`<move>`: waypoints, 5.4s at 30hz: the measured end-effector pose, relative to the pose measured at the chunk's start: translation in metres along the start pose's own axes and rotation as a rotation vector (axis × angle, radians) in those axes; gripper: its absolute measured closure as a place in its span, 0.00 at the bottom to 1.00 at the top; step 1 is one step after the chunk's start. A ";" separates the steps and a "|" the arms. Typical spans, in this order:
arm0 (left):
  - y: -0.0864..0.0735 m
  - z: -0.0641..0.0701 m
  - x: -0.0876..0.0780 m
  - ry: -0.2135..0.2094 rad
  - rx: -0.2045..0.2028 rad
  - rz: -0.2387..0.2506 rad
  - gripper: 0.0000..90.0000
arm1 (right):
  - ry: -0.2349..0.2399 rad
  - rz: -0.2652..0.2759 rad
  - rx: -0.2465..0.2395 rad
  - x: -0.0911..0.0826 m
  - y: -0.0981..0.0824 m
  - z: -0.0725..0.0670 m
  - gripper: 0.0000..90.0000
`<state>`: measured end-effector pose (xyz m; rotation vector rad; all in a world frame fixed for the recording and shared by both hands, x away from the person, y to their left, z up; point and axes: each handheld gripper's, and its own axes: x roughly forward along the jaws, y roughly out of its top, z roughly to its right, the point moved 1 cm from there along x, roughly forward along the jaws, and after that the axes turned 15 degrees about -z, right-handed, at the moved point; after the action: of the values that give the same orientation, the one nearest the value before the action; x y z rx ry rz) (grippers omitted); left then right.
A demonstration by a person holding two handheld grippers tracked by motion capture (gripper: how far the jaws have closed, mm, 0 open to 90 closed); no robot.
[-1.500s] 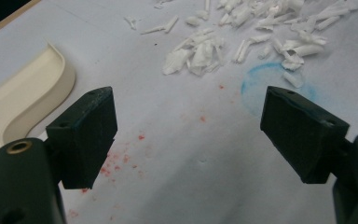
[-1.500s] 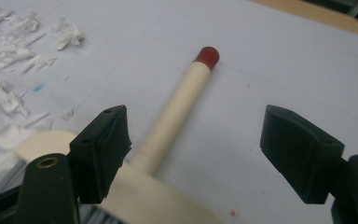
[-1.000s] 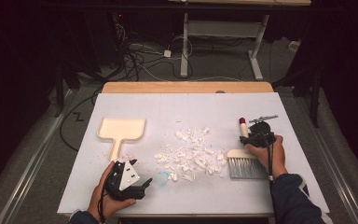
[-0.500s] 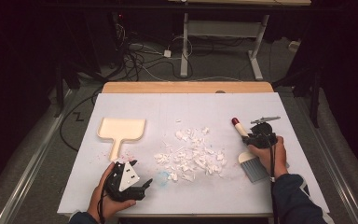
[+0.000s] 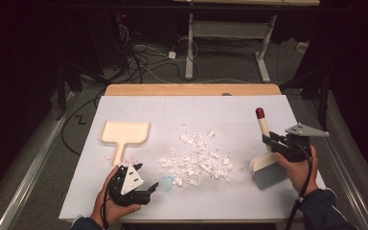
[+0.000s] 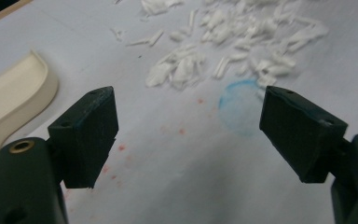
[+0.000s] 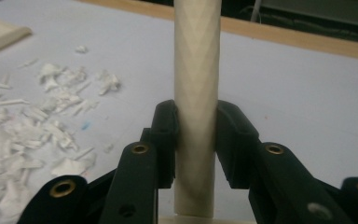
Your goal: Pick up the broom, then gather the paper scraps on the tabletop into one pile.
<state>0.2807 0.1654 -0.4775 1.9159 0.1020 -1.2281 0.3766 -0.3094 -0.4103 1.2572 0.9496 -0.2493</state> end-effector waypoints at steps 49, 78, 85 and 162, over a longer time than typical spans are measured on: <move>0.167 0.091 0.042 -0.431 0.148 0.166 0.72 | 0.202 0.224 -0.348 -0.069 -0.002 -0.099 0.62; 0.128 0.067 0.010 -0.464 0.422 0.108 0.55 | 0.534 -0.137 -0.749 -0.006 -0.024 -0.129 0.76; 0.118 0.053 0.000 -0.276 0.348 0.127 0.25 | 0.459 -0.075 -0.643 -0.017 -0.016 -0.112 0.76; -0.032 -0.014 -0.011 0.095 0.003 -0.046 0.18 | -0.012 -0.158 -0.613 0.116 0.065 -0.111 0.76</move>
<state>0.2704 0.1996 -0.4858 1.9848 0.1949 -1.1675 0.4370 -0.1522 -0.4486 0.6200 1.0157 -0.0750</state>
